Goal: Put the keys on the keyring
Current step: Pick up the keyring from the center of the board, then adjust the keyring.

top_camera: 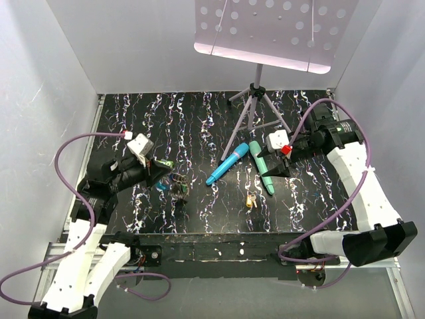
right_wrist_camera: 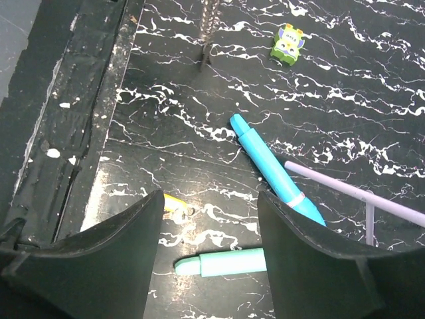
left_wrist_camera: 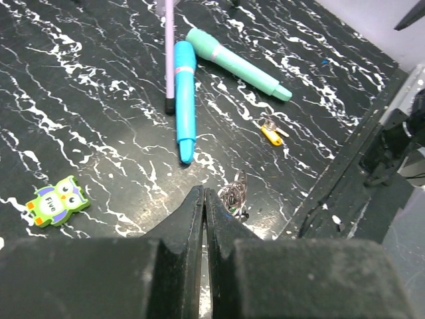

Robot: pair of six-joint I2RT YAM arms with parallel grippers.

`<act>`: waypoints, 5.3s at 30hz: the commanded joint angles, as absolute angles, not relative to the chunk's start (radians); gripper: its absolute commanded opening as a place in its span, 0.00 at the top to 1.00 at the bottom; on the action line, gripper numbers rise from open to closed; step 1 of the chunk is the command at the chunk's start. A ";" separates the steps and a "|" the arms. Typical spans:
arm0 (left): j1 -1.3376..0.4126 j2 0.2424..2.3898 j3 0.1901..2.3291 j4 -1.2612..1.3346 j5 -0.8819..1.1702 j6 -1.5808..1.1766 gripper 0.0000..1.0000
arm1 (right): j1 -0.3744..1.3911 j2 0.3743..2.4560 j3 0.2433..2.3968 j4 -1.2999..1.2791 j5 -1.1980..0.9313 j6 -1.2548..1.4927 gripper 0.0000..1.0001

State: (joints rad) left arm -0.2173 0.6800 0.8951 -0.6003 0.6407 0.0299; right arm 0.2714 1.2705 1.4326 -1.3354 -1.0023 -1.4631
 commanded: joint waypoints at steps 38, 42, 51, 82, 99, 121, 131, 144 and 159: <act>-0.236 0.508 0.663 -0.367 0.845 -0.064 1.00 | 0.775 1.230 1.345 -0.671 -0.910 -0.778 0.32; -0.236 0.502 0.638 -0.325 0.868 -0.057 1.00 | 0.802 1.307 1.359 -0.568 -0.954 -0.684 0.35; -0.238 0.508 0.614 -0.278 0.940 -0.054 1.00 | 0.831 1.469 1.399 -0.350 -1.014 -0.513 0.46; -0.244 0.423 0.569 -0.219 0.893 -0.106 1.00 | 0.927 1.614 1.393 -0.127 -1.043 -0.218 0.62; -0.242 0.387 0.568 -0.219 0.865 -0.109 1.00 | 0.951 1.618 1.401 -0.175 -1.031 -0.218 0.67; -0.242 0.385 0.560 -0.181 0.831 -0.187 1.00 | 0.966 1.594 1.378 -0.175 -1.020 -0.173 0.99; -0.244 0.388 0.552 -0.161 0.782 -0.334 0.67 | 0.956 1.542 1.327 -0.180 -1.009 -0.169 0.99; -0.242 0.279 0.531 -0.272 0.779 -0.460 0.32 | 0.908 1.460 1.235 -0.144 -1.008 -0.189 0.99; -0.242 0.417 0.548 -0.149 0.888 -0.480 0.51 | 0.896 1.440 1.135 0.109 -1.026 0.080 0.99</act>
